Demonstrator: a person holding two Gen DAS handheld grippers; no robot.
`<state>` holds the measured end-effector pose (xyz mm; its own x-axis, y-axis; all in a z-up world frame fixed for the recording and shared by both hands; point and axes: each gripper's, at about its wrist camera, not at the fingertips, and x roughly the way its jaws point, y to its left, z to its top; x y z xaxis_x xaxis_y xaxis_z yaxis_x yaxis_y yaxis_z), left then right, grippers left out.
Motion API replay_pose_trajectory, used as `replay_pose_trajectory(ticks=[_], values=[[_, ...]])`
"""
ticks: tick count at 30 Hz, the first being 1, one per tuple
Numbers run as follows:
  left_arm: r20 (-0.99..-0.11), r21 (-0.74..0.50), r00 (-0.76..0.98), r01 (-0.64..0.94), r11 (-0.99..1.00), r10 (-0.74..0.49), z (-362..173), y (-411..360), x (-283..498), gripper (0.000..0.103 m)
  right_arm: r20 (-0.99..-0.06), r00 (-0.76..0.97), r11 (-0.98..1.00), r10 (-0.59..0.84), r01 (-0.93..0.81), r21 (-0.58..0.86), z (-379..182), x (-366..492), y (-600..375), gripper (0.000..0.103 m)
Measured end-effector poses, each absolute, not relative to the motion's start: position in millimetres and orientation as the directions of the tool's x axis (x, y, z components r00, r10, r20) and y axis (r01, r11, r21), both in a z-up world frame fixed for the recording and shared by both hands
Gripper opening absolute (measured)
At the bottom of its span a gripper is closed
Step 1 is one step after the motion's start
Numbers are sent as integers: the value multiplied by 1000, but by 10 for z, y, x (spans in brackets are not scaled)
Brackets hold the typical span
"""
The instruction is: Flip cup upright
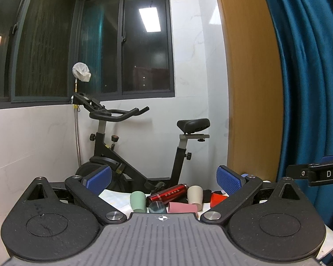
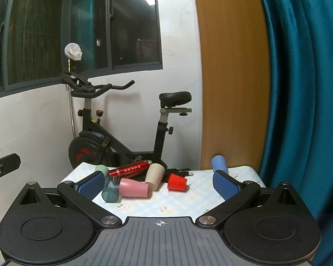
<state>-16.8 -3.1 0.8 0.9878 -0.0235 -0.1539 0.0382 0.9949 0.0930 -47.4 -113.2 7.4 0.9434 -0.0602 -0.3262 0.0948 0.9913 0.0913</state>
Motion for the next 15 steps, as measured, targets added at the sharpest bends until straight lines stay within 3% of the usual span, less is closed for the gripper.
replay_pose_trajectory(ticks=[15], values=[[-152,91,988,40,995,-26,26,-45,-175,102,-324,944,992,-59,92,87,77,-492,-1112,103]])
